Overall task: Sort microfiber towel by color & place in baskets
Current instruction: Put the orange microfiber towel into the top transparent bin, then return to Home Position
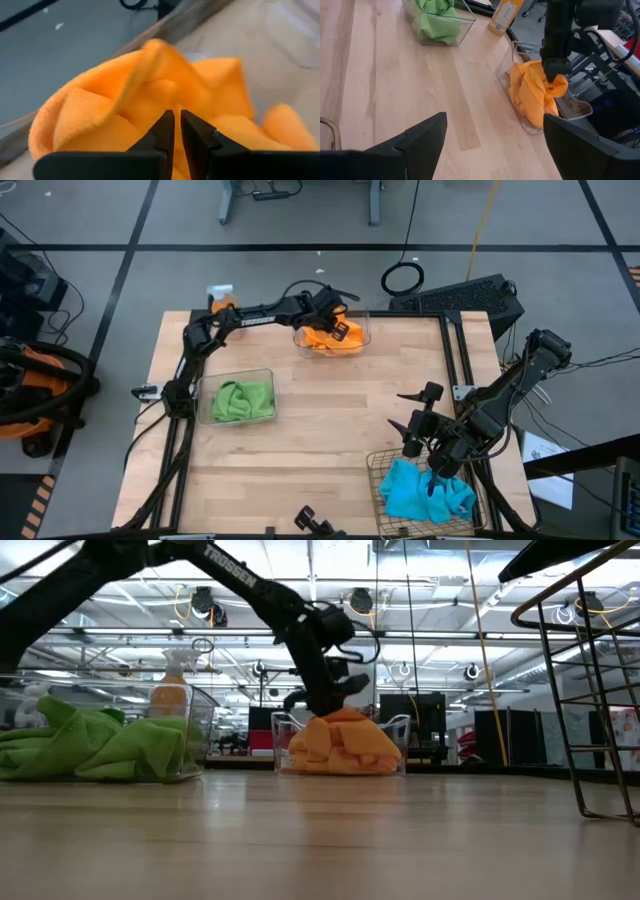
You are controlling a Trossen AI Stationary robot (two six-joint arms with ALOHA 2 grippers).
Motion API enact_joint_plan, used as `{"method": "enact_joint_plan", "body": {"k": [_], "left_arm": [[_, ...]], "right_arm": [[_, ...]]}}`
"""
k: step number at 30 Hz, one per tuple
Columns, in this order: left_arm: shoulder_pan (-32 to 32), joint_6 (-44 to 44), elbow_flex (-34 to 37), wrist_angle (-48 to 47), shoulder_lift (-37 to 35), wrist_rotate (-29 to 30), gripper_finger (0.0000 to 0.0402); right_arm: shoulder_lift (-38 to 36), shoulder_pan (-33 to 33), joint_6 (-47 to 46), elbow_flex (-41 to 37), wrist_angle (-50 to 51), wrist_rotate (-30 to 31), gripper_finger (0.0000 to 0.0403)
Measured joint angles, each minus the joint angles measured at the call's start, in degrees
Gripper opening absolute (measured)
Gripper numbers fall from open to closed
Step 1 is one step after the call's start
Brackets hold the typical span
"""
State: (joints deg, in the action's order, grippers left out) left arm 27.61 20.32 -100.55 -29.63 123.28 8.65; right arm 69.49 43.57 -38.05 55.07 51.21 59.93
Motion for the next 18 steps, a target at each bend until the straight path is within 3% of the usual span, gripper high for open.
{"method": "enact_joint_plan", "body": {"k": [5, 10, 14, 18], "left_arm": [[-2.7, -4.5, 0.0, -0.8, -6.2, -0.1, 0.0038], [-9.8, -12.9, 0.0, -3.4, -12.8, 0.9, 0.0038], [-18.0, -18.7, 0.6, -4.2, -16.6, 7.8, 0.0038], [-26.4, -20.5, 5.4, -4.4, -19.5, 15.9, 0.0038]], "right_arm": [[0.0, -0.9, 1.9, -0.5, -0.7, 6.5, 0.0319], [0.0, -2.3, 5.9, -1.4, -0.5, 4.4, 0.0294], [-0.5, -3.4, 11.2, -1.4, -1.1, 2.9, 0.0235], [-2.6, -3.9, 13.6, -1.4, -1.1, 0.1, 0.0145]]}}
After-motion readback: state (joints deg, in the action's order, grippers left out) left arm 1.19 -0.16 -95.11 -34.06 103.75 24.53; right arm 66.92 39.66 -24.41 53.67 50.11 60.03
